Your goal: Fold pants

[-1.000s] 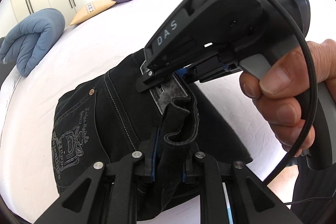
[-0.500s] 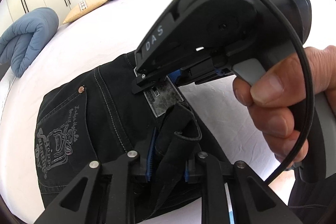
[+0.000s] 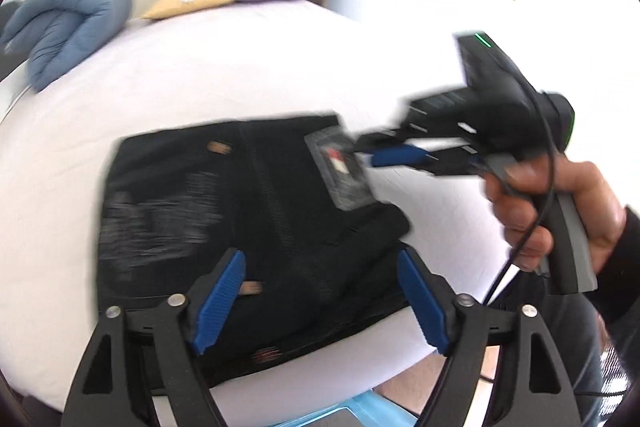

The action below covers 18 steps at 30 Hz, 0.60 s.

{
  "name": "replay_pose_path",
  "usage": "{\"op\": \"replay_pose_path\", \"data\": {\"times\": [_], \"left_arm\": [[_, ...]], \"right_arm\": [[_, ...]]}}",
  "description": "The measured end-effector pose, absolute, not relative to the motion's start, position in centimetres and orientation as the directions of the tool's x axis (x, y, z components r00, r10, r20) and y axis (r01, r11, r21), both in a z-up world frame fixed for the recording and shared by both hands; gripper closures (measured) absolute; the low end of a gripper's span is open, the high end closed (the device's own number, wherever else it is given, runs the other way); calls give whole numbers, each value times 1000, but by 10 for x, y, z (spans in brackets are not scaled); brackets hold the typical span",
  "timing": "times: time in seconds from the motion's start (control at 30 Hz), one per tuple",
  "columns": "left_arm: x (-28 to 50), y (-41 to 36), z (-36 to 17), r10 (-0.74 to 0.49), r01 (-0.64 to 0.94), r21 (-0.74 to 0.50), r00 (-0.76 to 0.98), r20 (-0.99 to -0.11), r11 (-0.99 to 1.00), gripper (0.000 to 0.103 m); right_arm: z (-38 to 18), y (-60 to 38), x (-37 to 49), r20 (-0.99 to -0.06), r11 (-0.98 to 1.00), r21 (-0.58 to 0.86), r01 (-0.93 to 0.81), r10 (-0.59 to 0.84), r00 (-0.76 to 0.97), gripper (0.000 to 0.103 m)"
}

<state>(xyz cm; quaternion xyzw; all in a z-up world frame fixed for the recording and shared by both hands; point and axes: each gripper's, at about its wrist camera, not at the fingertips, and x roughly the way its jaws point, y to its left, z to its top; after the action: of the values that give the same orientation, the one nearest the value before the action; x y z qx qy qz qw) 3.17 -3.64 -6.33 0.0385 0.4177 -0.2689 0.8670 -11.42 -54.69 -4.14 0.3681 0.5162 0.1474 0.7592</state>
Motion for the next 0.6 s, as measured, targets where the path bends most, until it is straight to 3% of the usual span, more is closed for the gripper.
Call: {"op": "replay_pose_path", "data": {"times": [0.13,0.23,0.3,0.33,0.37,0.53,0.6], "left_arm": [[59,7,-52,-404,411,-184,550,-731,893,22],[77,21,-68,-398,373,-220,515,-759,901,31],[86,27,-89,-398,361,-244,453,-798,900,47],[87,29,-96,-396,352,-252,434,-809,901,52],[88,33,-100,-406,339,-273,426,-808,900,61],[130,48,-85,-473,321,-358,442,-762,877,70],[161,50,-83,-488,322,-374,443,-752,870,84]], "right_arm": [[-9,-527,-122,-562,614,788,34,697,446,77],[-12,-486,-122,-595,648,760,-47,724,349,77],[-37,-470,-124,-667,696,718,-13,694,270,77],[-58,-466,-127,-716,731,682,25,661,224,82],[-67,-469,-133,-696,715,698,21,672,254,83],[-68,-477,-145,-675,708,706,6,671,309,93],[-72,-476,-143,-701,732,681,21,643,309,103]]}}
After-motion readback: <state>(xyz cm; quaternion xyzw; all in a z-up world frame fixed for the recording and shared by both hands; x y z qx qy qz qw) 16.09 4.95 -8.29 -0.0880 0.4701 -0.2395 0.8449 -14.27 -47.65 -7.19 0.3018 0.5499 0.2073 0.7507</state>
